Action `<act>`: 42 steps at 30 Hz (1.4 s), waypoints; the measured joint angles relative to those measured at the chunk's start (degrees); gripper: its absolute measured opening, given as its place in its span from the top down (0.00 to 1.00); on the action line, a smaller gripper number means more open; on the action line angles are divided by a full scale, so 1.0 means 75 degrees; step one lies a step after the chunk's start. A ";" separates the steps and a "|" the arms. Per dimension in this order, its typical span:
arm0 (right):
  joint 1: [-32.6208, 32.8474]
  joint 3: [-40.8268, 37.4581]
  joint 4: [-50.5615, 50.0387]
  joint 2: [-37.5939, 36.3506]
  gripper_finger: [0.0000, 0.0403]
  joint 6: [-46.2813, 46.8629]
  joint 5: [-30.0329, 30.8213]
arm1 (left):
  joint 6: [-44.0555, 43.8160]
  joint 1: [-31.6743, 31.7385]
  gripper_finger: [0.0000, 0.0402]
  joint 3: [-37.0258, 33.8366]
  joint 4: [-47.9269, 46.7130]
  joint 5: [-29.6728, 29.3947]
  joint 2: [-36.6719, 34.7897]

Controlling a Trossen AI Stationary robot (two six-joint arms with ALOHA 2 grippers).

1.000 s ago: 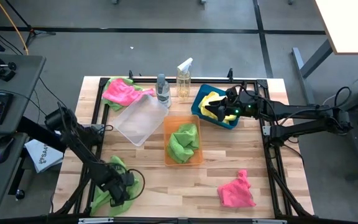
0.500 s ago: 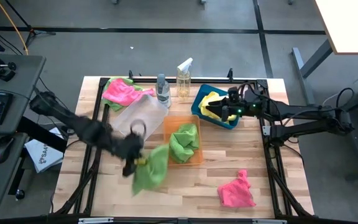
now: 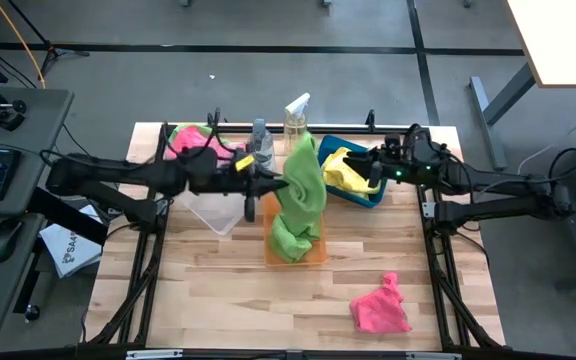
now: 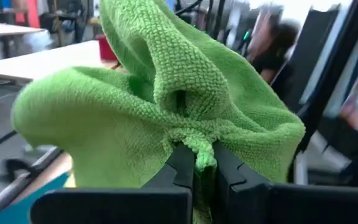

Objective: Sort microfiber towel by color & place in baskets
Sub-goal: Put the bottom green microfiber towel into the orange bin

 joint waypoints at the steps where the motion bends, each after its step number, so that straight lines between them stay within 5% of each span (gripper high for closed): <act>1: 0.0000 0.0000 -0.0003 -0.0064 0.44 -0.0018 0.0045 | -0.0126 -0.0018 1.00 -0.0312 0.0613 0.0012 0.0019; 11: 0.0000 0.0000 -0.0037 -0.0182 0.44 -0.0146 0.0548 | -0.2188 -0.0581 1.00 -0.3458 0.5439 -0.1795 0.0457; 21: -0.0003 0.0000 -0.0050 -0.0153 0.44 -0.0240 0.0823 | -0.2730 -0.0781 1.00 -0.2903 0.6117 -0.1391 0.2598; 28: -0.0002 0.0000 -0.0149 -0.0150 0.44 -0.0235 0.0823 | -0.3515 -0.0779 1.00 -0.3315 0.5351 -0.1057 0.2827; 32: -0.0003 0.0000 -0.0229 -0.0150 0.44 -0.0217 0.0826 | -0.3994 -0.0814 1.00 -0.3399 0.3681 -0.1058 0.2777; 42: -0.0002 0.0000 -0.0458 -0.0150 0.44 -0.0217 0.0899 | -0.3537 -0.0375 1.00 -0.2055 0.0824 0.0012 0.3354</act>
